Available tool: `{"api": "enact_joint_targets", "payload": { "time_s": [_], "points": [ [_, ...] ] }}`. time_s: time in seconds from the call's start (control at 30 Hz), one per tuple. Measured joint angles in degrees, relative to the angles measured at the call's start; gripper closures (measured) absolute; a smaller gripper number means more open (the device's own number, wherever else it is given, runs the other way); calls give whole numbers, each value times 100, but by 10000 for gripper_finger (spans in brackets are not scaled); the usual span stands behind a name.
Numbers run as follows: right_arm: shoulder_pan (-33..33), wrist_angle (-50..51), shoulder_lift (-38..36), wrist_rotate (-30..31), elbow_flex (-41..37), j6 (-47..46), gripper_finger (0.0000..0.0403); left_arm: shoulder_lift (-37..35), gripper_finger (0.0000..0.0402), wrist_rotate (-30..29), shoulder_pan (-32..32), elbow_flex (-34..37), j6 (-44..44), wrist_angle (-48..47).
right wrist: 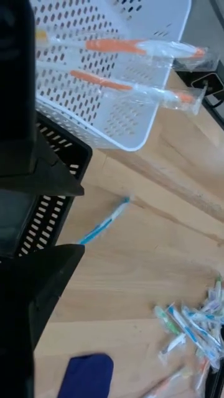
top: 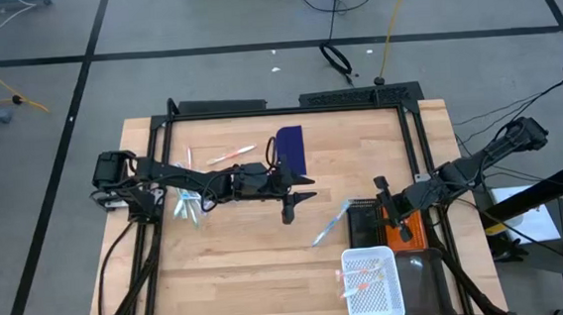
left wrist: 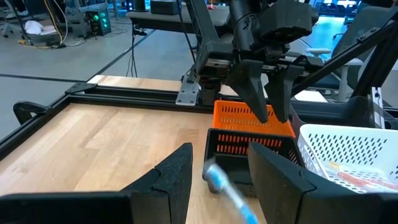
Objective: Pick & Place Toothbrushes
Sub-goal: Put the blue toothbrush into the black basket
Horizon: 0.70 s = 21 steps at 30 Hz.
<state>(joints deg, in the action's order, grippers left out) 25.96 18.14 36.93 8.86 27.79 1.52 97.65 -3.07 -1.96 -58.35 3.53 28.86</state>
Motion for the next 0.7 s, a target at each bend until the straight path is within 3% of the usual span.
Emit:
{"api": "enact_joint_targets", "payload": {
  "time_s": [0.2,0.5,0.7],
  "points": [
    [0,-30,-2,25,0,-2,277,0,243,47,-4,0,438,-200],
    [-9,-30,-2,197,0,55,277,77,243,-261,-224,0,2371,-1332],
    [-9,-95,-1,199,1,66,277,351,243,-455,-376,-2,3086,-1370]
  ]
}}
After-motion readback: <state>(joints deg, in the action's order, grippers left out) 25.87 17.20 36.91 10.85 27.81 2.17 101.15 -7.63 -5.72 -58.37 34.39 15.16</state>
